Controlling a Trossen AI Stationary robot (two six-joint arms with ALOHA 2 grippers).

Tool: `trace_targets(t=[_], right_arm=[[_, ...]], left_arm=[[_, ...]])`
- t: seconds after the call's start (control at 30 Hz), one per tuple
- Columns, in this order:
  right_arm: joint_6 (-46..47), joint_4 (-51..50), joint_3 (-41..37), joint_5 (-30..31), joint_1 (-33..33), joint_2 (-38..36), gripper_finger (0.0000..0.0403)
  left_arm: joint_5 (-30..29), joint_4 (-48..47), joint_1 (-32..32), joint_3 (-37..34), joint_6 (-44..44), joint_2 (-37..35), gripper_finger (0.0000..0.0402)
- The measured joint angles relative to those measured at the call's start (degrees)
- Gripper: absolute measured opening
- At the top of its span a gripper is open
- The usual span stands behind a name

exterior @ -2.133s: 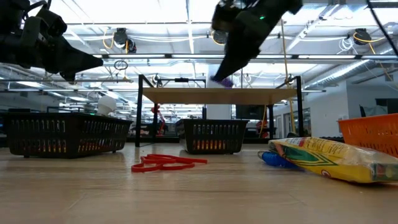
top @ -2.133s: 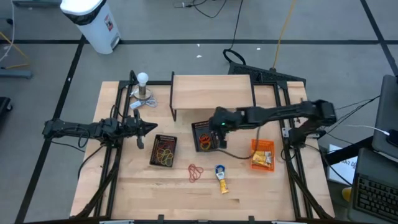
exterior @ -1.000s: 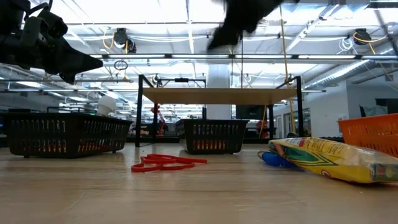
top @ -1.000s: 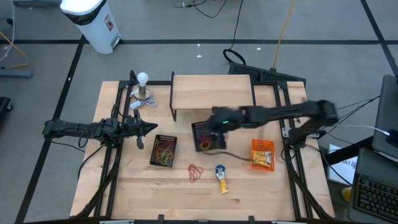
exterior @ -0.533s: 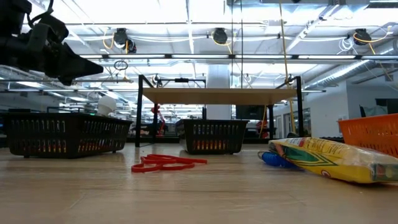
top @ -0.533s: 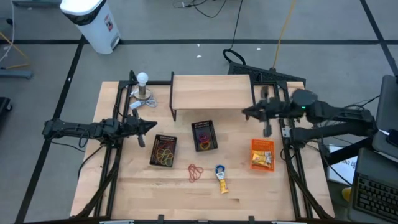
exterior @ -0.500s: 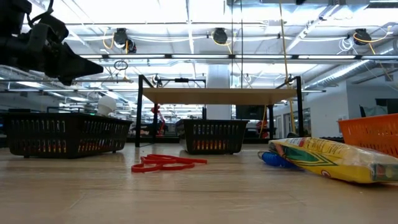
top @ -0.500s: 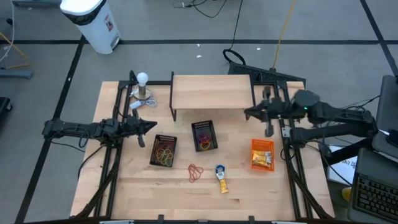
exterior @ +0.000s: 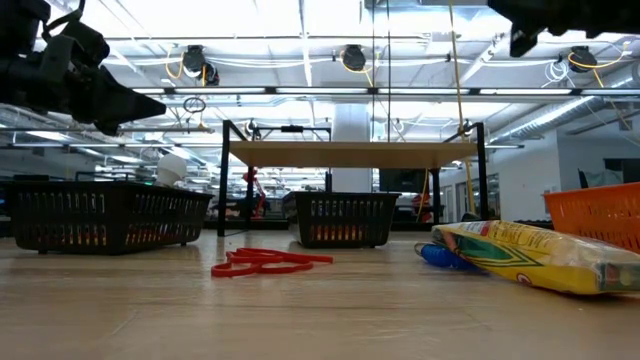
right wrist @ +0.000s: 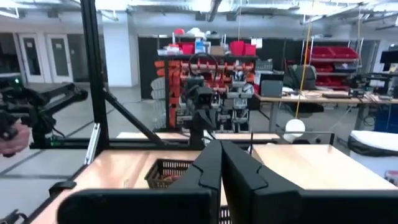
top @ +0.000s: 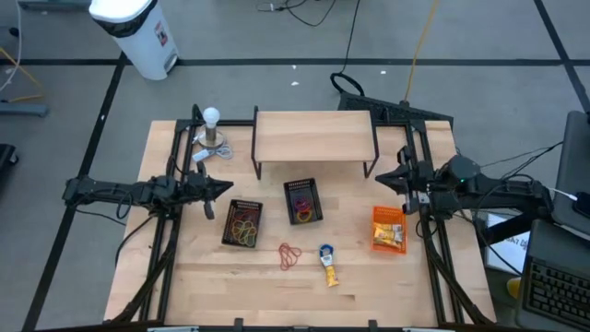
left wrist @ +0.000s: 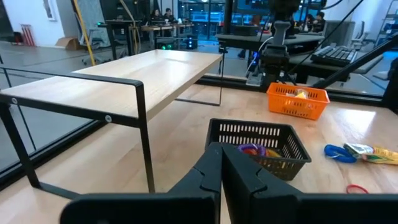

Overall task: Pick & Place Office Desk Supplies
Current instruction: Put the yellow crayon box into the orange bin

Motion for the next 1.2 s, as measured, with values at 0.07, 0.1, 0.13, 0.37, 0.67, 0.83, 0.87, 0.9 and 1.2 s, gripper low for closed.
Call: trace_targets(t=[0.07, 0.1, 0.13, 0.37, 0.67, 0.83, 0.87, 0.9, 1.2], right_arm=[[0.5, 0.1, -1.5, 0.0, 0.0, -2.5, 0.0], [1.1, 0.3, -2.1, 0.0, 0.0, -3.5, 0.0], [1.6, 0.6, -2.6, 0.0, 0.0, -4.3, 0.0], [3.1, 0.1, -6.5, 0.0, 0.0, -6.6, 0.0], [3.7, 0.0, -11.0, -1.5, 0.0, -6.6, 0.0], [5.1, 2.3, -13.2, -1.4, 0.0, -6.7, 0.0], [5.2, 2.7, -13.7, -1.4, 0.0, -6.6, 0.0], [5.2, 2.7, -14.0, -1.4, 0.0, -6.6, 0.0], [12.2, 2.3, -15.2, 0.5, 0.0, -3.8, 0.0037]], left_arm=[[0.4, 0.0, 0.0, 0.0, 0.0, 0.0, 0.0002], [1.0, 0.0, 0.0, 0.0, 0.0, 0.0, 0.0003], [1.5, 0.0, 0.0, 0.0, 0.0, 0.0, 0.0006], [1.5, 0.0, 0.0, 0.0, -0.5, 0.0, 0.001], [1.3, 0.0, 0.0, 0.0, -1.1, 0.0, 0.0016], [1.3, 0.0, 0.0, 0.0, -0.9, 0.0, 0.0018], [1.3, 0.0, 0.0, 0.0, -0.4, 0.0, 0.0015], [1.2, 0.0, 0.0, 0.0, -0.1, 0.0, 0.0013], [-1.7, 1.0, 0.0, 0.0, 1.8, 0.0, 0.0013]])
